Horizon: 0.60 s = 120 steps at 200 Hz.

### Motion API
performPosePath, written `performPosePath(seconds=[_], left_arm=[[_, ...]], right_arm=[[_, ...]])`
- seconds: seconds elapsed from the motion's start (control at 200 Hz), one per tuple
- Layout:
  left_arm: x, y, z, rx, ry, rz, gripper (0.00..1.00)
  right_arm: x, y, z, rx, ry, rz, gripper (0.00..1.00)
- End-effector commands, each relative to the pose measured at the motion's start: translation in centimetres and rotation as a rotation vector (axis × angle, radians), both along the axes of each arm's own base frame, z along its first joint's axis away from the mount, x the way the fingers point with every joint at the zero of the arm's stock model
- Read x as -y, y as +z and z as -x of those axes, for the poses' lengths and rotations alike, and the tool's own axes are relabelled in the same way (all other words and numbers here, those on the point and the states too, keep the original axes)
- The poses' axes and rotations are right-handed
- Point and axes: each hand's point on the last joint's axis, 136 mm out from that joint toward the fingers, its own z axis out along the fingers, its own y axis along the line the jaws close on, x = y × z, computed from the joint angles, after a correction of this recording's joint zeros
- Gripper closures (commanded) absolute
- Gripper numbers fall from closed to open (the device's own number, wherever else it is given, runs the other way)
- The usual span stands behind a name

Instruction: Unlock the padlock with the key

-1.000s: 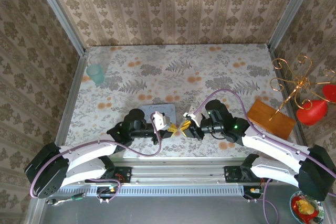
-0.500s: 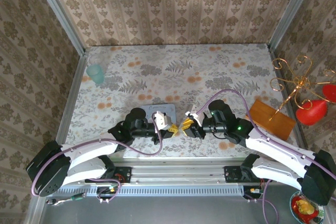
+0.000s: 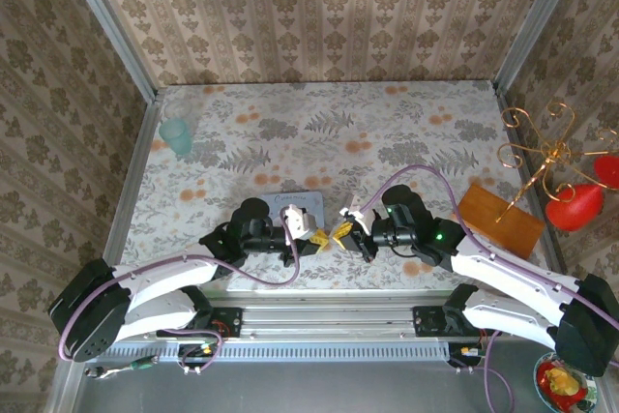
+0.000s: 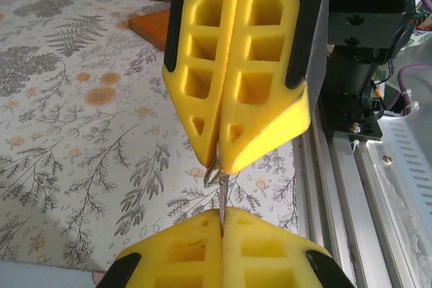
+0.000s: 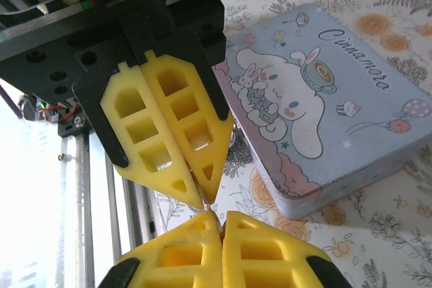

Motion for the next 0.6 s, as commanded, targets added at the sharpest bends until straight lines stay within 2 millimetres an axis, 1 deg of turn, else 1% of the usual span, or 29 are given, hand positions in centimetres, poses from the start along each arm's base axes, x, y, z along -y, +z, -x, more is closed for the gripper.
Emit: performPosePath(seconds=[0.0, 0.08, 0.13, 0.175, 0.205, 0.275, 0.31, 0.34, 0.38, 0.425, 0.53, 0.595], left_arm=[[0.3, 1.7, -0.6, 0.022, 0.021, 0.035, 0.95], [-0.1, 2.5, -2.5, -0.014, 0.124, 0.063, 0.8], [-0.8, 3.1, -3.8, -0.046, 0.179, 0.092, 0.76], [-1.6, 3.8, -5.2, -0.089, 0.248, 0.124, 0.71], [-2.5, 4.4, -6.3, -0.12, 0.307, 0.167, 0.67], [-4.9, 6.1, -8.6, -0.182, 0.438, 0.313, 0.51], [-6.1, 7.1, -9.6, -0.209, 0.501, 0.389, 0.46], [-7.0, 7.6, -10.5, -0.239, 0.557, 0.437, 0.43], [-7.8, 7.8, -11.4, -0.281, 0.619, 0.473, 0.41], [-8.1, 8.0, -12.1, -0.326, 0.654, 0.491, 0.41], [-7.4, 8.6, -12.9, -0.412, 0.65, 0.522, 0.41], [-7.0, 8.6, -13.3, -0.484, 0.647, 0.554, 0.41]], right_arm=[[-0.2, 0.3, -0.4, 0.013, -0.016, -0.02, 1.0], [0.1, 0.4, -1.3, 0.028, -0.081, -0.042, 1.0], [0.2, 0.9, -2.1, 0.043, -0.133, -0.076, 1.0], [0.3, 1.7, -2.9, 0.047, -0.195, -0.138, 1.0], [0.4, 2.3, -3.4, 0.049, -0.236, -0.187, 1.0], [0.8, 3.6, -4.9, 0.023, -0.358, -0.315, 1.0], [1.0, 4.1, -5.6, 0.003, -0.416, -0.375, 1.0], [1.2, 4.3, -6.0, -0.019, -0.465, -0.415, 1.0], [1.1, 4.6, -6.5, -0.041, -0.518, -0.456, 1.0], [1.2, 4.8, -6.9, -0.062, -0.589, -0.492, 1.0], [1.1, 5.3, -7.4, -0.118, -0.708, -0.606, 1.0], [0.9, 5.0, -7.5, -0.184, -0.771, -0.664, 1.0]])
